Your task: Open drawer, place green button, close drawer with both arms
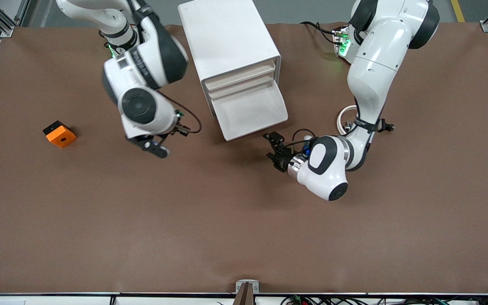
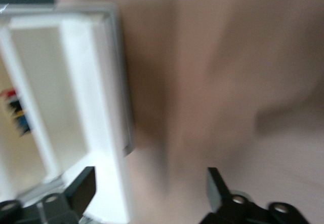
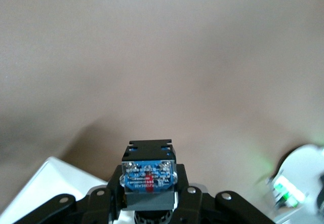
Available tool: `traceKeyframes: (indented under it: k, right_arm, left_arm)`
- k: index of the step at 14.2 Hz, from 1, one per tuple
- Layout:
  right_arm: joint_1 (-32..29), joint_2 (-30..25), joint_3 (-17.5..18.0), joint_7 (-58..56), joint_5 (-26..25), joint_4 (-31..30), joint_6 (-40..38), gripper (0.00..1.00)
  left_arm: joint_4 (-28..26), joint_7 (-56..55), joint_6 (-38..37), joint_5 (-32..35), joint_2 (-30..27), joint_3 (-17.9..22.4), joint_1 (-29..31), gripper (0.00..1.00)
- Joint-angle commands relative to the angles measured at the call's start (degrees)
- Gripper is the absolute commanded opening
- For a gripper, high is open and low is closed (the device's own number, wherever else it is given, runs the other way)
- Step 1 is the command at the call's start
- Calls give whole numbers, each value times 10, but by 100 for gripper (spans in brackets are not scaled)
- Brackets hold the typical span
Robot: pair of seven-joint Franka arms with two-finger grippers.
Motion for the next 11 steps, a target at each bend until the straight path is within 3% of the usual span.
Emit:
traceKeyframes:
  k: [1, 4, 7, 11]
  right_arm:
    - [51, -4, -6, 135, 13, 1, 1, 13]
    - [63, -1, -6, 283, 84, -1, 62, 13]
    - [98, 4, -6, 360, 94, -6, 101, 12]
    - [128, 24, -6, 446, 94, -23, 176, 5]
  left_arm:
    - [31, 5, -4, 110, -19, 3, 2, 100]
    - [31, 103, -3, 134, -50, 22, 43, 100]
    - [30, 290, -6, 208, -92, 24, 78, 100]
    - [27, 473, -5, 338, -122, 21, 80, 100]
